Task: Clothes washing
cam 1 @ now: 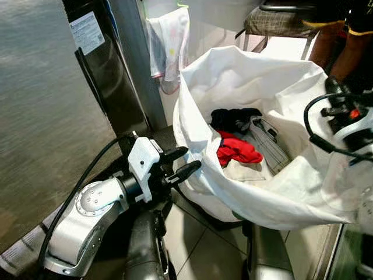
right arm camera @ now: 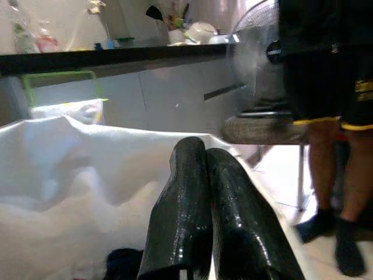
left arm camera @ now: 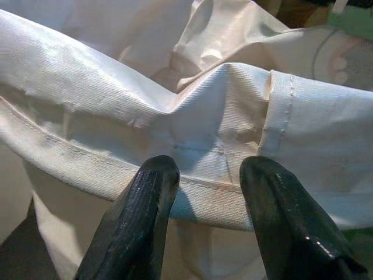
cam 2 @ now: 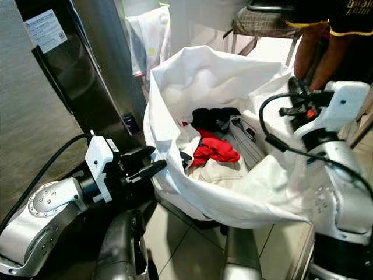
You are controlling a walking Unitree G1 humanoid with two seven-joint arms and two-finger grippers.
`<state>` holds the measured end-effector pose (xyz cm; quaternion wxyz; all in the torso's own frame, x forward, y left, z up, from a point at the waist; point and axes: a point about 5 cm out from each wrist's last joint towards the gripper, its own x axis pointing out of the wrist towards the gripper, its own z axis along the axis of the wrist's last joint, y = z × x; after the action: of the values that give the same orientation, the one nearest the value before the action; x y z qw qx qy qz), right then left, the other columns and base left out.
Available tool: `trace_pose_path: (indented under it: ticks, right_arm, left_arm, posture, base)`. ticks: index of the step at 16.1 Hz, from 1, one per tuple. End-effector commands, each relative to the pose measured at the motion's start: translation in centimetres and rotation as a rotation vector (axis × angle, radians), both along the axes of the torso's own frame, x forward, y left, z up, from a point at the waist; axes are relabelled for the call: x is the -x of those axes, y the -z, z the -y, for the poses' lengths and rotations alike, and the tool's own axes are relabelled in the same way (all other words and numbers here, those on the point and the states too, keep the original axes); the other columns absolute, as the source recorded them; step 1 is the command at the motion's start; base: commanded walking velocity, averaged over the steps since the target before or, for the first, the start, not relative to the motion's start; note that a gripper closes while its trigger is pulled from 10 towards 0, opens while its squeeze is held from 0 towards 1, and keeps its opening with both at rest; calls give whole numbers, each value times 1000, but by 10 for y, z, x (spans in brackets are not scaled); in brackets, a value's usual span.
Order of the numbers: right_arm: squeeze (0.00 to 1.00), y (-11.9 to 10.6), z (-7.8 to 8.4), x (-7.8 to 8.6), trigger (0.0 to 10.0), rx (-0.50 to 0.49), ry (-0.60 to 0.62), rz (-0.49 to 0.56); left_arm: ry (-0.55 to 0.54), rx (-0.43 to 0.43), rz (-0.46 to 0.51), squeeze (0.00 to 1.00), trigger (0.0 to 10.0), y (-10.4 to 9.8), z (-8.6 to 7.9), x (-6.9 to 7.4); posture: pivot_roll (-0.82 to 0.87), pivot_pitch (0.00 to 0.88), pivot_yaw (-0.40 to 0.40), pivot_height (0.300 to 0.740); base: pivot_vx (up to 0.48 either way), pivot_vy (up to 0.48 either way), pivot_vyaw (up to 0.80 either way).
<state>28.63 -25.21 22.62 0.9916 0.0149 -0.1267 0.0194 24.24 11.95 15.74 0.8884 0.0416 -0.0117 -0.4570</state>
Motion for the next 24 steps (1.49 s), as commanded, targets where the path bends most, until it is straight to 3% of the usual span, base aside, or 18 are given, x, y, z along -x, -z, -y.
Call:
trace_pose_path:
  ticks: [1, 2, 3, 4, 7, 9, 10, 11, 13, 16, 19, 21, 23, 24]
  right_arm:
    - [0, 3, 3, -5, 10000, -14, 44, -22]
    - [1000, -3, 8, -7, 10000, -91, 54, 22]
    - [1000, -12, 6, -6, 10000, -174, -7, 82]
    - [1000, -26, -8, -6, 10000, -183, -124, 133]
    - [1000, -24, -58, -3, 10000, -30, -430, 41]
    - [1000, -18, -73, -1, 10000, 25, -507, 0]
    - [1000, -4, -81, -3, 10000, 80, -512, -67]
    - [1000, 5, -79, -7, 10000, 104, -469, -107]
    - [1000, 9, -70, -12, 10000, 53, -366, -108]
    - [1000, 5, -63, -11, 10000, 17, -319, -77]
    - [1000, -3, -60, -9, 10000, -30, -331, -32]
    - [1000, -5, -60, -7, 10000, -42, -342, -15]
    - [1000, -4, -54, -8, 10000, 2, -296, -34]
    - [1000, -6, -53, -7, 10000, -5, -289, -27]
  left_arm:
    - [-27, -14, 6, 0, 10000, 1, -5, -2]
    - [-32, -15, 9, 0, 10000, 1, -5, -3]
    - [-34, -15, 11, 0, 10000, 1, -5, -3]
    - [-40, -15, 6, 0, 10000, 1, -6, -2]
    - [-31, -15, -9, 0, 10000, 3, -3, 3]
    - [-32, -20, -17, 0, 10000, 4, -3, 5]
    - [-29, -29, -30, 0, 10000, 6, -3, 8]
    - [-26, -37, -39, 0, 10000, 8, -3, 12]
    - [-36, -54, -57, 0, 10000, 12, -5, 20]
    - [-69, -16, -57, 0, 10000, 6, -7, 26]
    - [-119, 59, -41, 0, 10000, -5, -16, 22]
    - [-150, 35, -32, 0, 10000, -5, -26, 17]
    - [-263, -51, 17, 0, 10000, -10, -54, -3]
    - [-295, -65, 26, 0, 10000, -11, -58, -7]
  posture:
    - [-63, 41, 117, 538]
    - [-62, 43, 114, 538]
    - [-64, 46, 113, 538]
    - [-72, 61, 117, 538]
    - [-82, 87, 113, 538]
    - [-78, 97, 111, 538]
    - [-71, 117, 103, 538]
    - [-65, 130, 98, 538]
    - [-55, 154, 86, 538]
    - [-44, 168, 74, 538]
    - [-42, 156, 76, 538]
    - [-45, 142, 83, 538]
    - [-47, 98, 102, 538]
    - [-48, 92, 104, 538]
  base:
    - [0, 0, 0]
    - [0, 0, 0]
    - [0, 0, 0]
    - [0, 0, 0]
    - [0, 0, 0]
    - [0, 0, 0]
    - [0, 0, 0]
    - [0, 0, 0]
    - [0, 0, 0]
    - [0, 0, 0]
    - [0, 0, 0]
    - [0, 0, 0]
    - [0, 0, 0]
    - [0, 0, 0]
